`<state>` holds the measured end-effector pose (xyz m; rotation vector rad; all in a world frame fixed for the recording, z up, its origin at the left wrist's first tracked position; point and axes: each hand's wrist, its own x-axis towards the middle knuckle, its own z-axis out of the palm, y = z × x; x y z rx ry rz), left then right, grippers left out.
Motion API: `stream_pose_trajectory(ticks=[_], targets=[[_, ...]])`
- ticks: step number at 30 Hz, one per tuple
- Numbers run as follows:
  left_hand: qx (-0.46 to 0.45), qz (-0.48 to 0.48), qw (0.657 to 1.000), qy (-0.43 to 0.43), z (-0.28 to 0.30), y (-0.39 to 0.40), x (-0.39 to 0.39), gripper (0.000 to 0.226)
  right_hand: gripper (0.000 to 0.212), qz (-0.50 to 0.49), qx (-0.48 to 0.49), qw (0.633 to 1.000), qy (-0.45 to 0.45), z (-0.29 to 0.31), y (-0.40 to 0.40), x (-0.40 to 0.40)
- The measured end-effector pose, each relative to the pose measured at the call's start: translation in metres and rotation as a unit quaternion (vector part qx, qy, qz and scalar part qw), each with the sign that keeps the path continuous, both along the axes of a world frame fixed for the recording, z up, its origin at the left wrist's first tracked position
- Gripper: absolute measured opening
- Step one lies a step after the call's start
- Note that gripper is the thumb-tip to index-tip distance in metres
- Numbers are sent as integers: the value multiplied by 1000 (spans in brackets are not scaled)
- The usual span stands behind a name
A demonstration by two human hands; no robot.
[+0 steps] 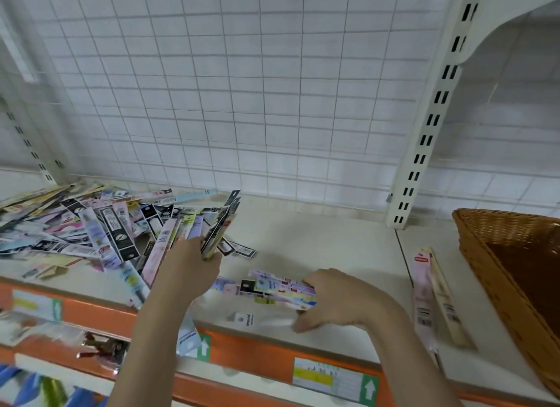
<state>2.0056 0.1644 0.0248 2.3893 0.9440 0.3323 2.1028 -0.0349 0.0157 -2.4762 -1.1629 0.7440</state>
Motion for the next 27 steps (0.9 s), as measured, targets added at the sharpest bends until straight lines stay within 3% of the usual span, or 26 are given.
stream_pose_trajectory(ticks=[13,22,27], targets=[[19,56,996,-59,1,6,-36,26,15,-101,143,983,-45,11,12,14],[33,121,987,-97,0,25,-73,20,36,-76,117,989,-39,-4,63,-1],[12,124,987,-100,-1,48,-85,19,34,-47,104,992,-47,-11,94,-11]])
